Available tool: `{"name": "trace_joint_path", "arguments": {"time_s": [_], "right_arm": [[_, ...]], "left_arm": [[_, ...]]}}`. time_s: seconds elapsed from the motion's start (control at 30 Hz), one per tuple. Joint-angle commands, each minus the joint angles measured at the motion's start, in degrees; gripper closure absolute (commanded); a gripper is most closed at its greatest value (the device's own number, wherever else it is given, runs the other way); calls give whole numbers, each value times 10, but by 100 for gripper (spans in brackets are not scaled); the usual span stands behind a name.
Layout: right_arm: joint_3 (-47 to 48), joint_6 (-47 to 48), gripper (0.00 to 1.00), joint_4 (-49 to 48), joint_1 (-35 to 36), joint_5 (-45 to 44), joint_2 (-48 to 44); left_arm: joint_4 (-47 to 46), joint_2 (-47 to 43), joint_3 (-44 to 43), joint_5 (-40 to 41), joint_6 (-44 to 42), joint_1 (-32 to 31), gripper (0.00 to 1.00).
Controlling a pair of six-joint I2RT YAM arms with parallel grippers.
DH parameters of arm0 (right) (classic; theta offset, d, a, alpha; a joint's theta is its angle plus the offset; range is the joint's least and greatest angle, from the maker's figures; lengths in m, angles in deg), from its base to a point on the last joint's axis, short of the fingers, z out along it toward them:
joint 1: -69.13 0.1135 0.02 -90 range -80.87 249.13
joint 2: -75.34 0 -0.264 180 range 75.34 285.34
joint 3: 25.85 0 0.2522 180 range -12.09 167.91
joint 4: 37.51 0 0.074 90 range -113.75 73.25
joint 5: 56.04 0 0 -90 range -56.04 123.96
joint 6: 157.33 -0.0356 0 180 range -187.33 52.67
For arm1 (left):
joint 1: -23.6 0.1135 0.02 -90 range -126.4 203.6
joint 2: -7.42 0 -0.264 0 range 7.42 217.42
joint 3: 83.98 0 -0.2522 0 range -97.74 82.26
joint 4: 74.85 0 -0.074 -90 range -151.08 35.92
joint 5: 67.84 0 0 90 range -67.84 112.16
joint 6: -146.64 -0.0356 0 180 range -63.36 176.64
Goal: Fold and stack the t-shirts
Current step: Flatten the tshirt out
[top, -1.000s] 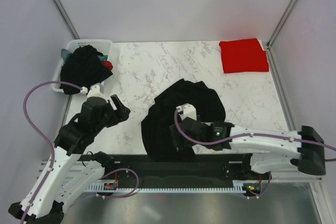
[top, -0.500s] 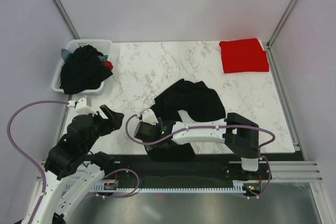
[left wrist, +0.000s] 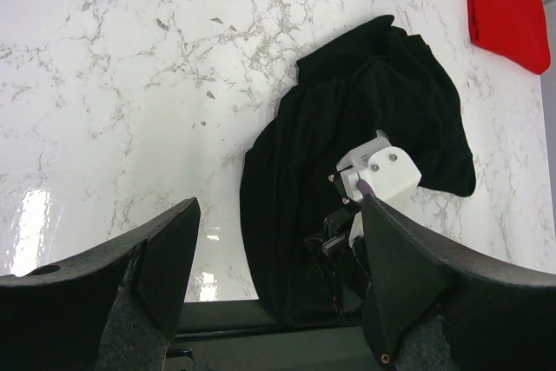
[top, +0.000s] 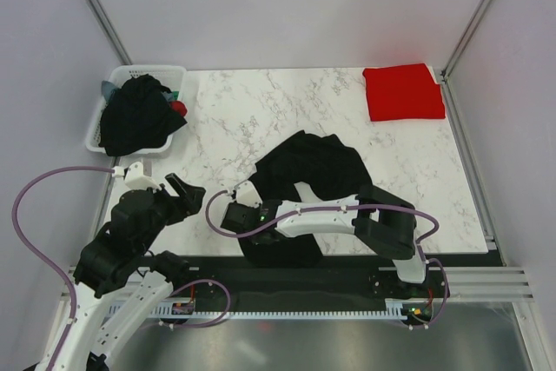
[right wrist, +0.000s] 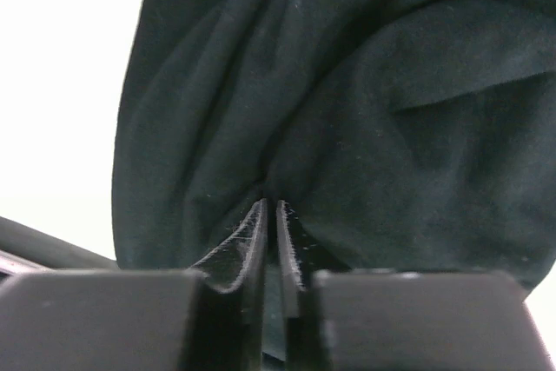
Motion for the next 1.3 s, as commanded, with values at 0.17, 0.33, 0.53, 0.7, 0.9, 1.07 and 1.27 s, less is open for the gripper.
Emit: {"name": "trace_joint_path", "arguments": {"time_s": [0.17,0.33,0.53,0.7,0.9,1.07,1.27], "right_arm": [[-24,-6,100,5,-8,-22,-46],[-43,-8,100,59,-33,-75,-143],[-130,-23,100,143,-122,-113,-405],[-227,-121,100,234,-157,-148,-607],[-355,-300,38,271,-157,-147,-768],[-354,-242,6,239,-157,-136,-748],[-353,-139,17,118,-155,-6,-571]], "left_arm": [[-19,1,1,19,-17,0,18],[-19,2,3,21,-17,0,18],[-19,4,2,21,-16,0,19],[-19,5,2,21,-16,0,19],[-19,10,3,19,-16,0,19],[-20,19,4,13,-15,0,19],[-19,28,3,14,-16,0,20]]}}
